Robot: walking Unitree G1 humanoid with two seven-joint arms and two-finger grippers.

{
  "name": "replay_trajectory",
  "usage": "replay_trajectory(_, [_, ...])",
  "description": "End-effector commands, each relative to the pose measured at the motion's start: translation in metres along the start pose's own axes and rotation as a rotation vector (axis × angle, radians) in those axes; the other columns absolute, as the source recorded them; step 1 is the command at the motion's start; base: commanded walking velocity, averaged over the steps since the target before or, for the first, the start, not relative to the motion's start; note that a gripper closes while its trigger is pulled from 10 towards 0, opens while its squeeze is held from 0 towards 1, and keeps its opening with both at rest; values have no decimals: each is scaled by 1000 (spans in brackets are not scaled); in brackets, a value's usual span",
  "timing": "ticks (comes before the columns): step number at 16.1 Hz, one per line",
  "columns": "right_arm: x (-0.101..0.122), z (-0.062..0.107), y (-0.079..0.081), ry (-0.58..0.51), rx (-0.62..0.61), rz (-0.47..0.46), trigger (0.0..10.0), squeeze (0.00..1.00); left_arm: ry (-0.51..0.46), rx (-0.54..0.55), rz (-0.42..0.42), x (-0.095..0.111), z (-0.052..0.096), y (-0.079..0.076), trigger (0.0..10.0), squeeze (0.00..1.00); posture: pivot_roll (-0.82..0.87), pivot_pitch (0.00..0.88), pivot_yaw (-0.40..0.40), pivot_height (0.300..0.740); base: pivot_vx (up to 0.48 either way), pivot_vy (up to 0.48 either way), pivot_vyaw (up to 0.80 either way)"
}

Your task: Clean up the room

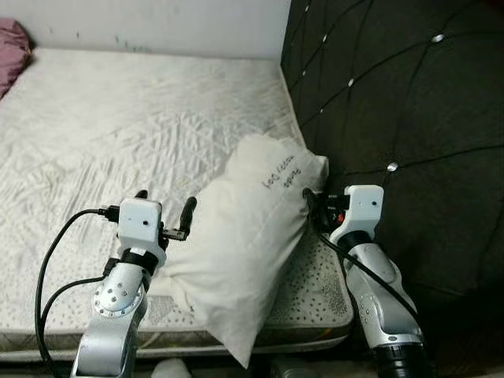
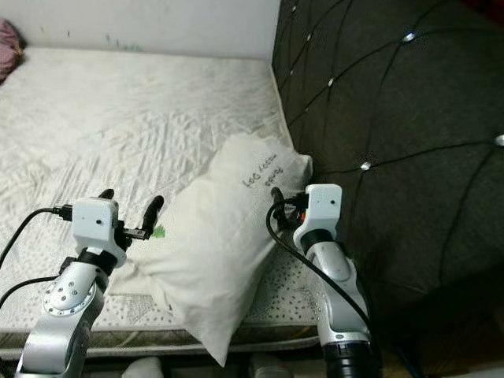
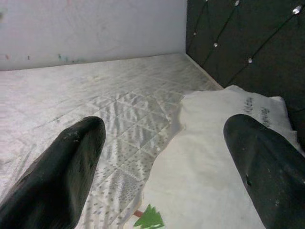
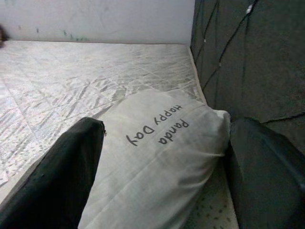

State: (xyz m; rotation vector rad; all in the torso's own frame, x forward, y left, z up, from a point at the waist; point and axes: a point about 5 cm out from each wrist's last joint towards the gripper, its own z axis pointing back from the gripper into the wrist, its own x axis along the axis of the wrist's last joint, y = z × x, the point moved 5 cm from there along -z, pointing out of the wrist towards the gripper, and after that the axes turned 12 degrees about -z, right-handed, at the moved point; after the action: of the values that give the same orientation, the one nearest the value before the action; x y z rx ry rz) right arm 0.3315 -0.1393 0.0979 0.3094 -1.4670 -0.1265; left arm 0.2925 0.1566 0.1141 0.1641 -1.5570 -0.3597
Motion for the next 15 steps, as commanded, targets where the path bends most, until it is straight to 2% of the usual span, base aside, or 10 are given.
replay_trajectory(1, [5, 0, 1, -16, 3, 2, 10000, 0, -3, 11, -11, 2, -1, 1, 10000, 0, 24, 52, -75, 656, 0, 0, 0])
replay_trajectory(3, [6, -1, 1, -19, 3, 2, 10000, 0, -6, 16, -11, 3, -1, 1, 10000, 0, 21, 51, -74, 631, 0, 0, 0])
replay_trajectory(8, [5, -1, 1, -16, 4, 8, 10000, 0, -1, 66, 12, 2, -2, 9, 10000, 0, 25, 49, -78, 631, 0, 0, 0])
replay_trajectory(11, [5, -2, 3, -13, 11, 11, 10000, 0, 0, 64, 6, 1, -3, 8, 10000, 0, 25, 47, -79, 631, 0, 0, 0])
replay_trajectory(12, [4, -3, 4, -3, 19, 6, 10000, 0, 7, 105, -22, 0, -3, 14, 10000, 0, 25, 47, -80, 631, 0, 0, 0])
replay_trajectory(15, [2, -2, 8, 4, 36, 3, 10000, 0, 15, 108, -12, -1, -3, 16, 10000, 0, 27, 48, -83, 631, 0, 0, 0])
